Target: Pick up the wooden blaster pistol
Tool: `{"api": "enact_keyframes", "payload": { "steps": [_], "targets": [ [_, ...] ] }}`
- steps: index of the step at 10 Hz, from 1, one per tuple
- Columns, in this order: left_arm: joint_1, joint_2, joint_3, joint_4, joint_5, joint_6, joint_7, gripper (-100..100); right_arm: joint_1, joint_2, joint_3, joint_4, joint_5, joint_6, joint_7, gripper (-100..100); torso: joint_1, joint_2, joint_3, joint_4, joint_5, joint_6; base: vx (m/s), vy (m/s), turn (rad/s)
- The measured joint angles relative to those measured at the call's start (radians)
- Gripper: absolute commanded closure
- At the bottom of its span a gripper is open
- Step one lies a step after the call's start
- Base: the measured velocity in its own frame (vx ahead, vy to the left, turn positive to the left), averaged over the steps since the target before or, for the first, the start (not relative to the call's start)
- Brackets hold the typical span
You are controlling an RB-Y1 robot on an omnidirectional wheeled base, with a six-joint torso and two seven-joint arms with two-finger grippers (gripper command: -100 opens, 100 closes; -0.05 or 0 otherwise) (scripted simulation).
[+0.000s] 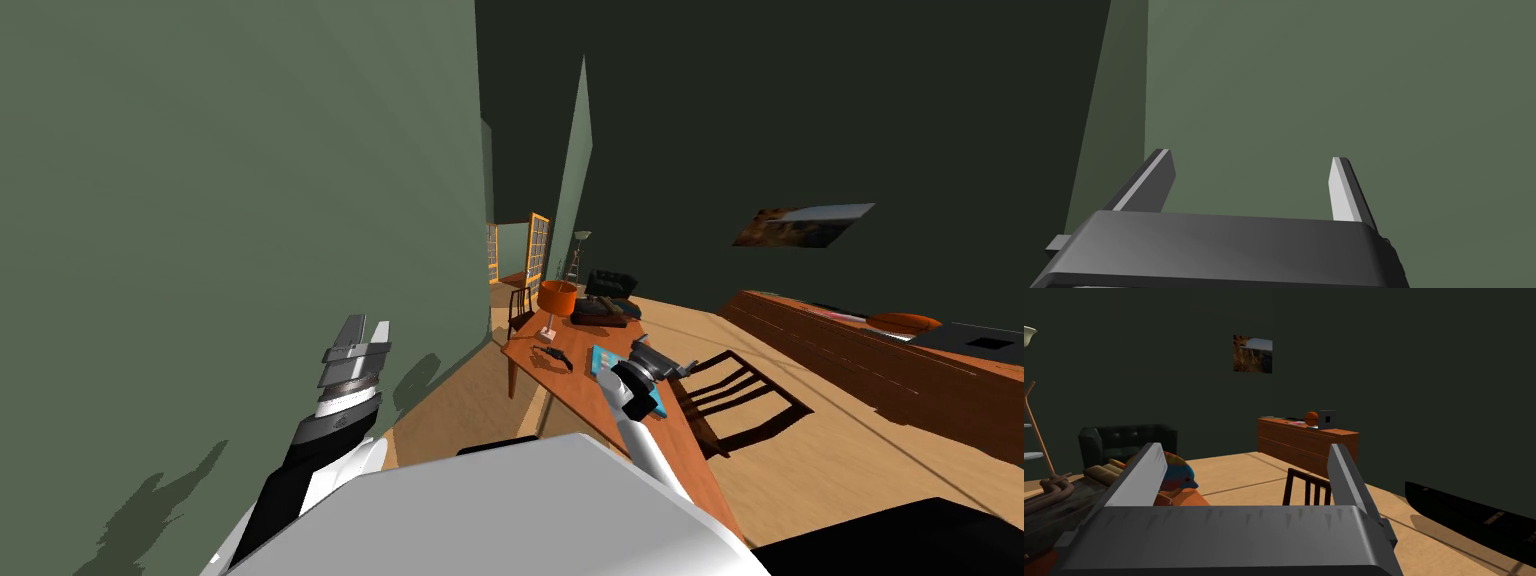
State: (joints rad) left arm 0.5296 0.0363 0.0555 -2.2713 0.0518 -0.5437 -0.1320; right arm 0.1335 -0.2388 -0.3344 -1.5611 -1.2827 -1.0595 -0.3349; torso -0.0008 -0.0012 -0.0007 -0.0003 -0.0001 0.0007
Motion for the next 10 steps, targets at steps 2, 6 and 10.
{"api": "enact_keyframes", "payload": {
  "steps": [2,6,10],
  "targets": [
    [0.0,0.0,0.0,0.0,0.0,0.0,0.0,0,-0.025,-0.007,-0.013,0.03,-0.062,-0.016,-0.01,-100,0.0,0.0,0.0,0.0,0.0,-0.001,0.012,-0.009,0.167],
    [0.0,0.0,0.0,0.0,0.0,0.0,0.0,0,-0.061,-0.021,-0.034,0.092,-0.169,-0.044,-0.035,-100,0.001,0.0,0.0,0.0,0.0,-0.001,0.007,-0.005,0.077],
    [0.0,0.0,0.0,0.0,0.0,0.0,0.0,0,-0.108,-0.037,-0.062,0.155,-0.298,-0.079,-0.059,-100,0.0,0.0,0.0,0.0,0.0,0.0,0.009,-0.008,0.077]
  ]
}}
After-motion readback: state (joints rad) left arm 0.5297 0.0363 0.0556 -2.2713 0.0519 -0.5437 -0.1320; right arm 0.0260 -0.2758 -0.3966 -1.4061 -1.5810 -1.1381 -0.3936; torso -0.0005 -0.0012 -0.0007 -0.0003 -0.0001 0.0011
